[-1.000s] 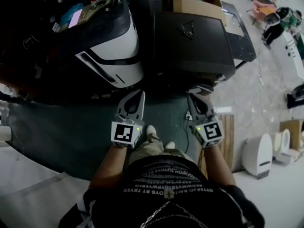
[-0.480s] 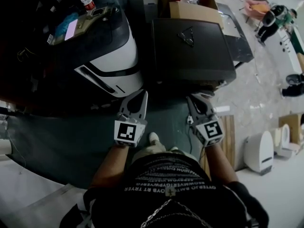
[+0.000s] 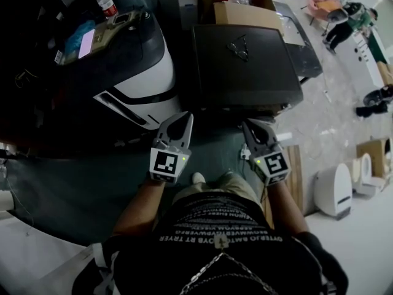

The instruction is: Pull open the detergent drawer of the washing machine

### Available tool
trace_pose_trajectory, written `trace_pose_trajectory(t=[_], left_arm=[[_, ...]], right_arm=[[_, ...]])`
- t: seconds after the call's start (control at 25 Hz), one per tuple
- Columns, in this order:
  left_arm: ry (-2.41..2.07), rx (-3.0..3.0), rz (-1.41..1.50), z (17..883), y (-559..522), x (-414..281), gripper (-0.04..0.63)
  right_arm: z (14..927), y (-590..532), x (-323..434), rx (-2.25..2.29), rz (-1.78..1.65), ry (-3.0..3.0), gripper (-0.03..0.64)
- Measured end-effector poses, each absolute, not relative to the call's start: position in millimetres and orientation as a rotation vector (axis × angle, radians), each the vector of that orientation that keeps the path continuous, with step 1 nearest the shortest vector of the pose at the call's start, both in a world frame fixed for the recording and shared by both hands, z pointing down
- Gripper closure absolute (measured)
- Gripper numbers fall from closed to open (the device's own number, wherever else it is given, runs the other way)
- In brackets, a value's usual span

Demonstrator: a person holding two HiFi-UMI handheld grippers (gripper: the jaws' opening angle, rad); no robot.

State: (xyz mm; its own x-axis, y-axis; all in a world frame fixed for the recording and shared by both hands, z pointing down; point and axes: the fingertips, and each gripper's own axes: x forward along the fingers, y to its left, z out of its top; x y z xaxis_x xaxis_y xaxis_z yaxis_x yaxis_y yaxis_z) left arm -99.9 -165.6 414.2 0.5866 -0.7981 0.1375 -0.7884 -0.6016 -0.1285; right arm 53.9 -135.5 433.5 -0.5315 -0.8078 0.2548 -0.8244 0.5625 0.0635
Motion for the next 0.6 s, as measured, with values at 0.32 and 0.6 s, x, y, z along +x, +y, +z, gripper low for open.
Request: trace_pose_trajectory(t=[0.32,0.6], left_arm=[[1.386,-2.798,-0.316,431.7,-178.9,-95.1,0.603],[1.458,-2.811,-0.398,471.2,-195.2,-87.0,0.603]], right_arm=[[440.8,-148.2,60.7,1.363,0.11,-2.536,0.615],[482.6,-166.5,76.7,1.3,0.171,-2.485,0.615]])
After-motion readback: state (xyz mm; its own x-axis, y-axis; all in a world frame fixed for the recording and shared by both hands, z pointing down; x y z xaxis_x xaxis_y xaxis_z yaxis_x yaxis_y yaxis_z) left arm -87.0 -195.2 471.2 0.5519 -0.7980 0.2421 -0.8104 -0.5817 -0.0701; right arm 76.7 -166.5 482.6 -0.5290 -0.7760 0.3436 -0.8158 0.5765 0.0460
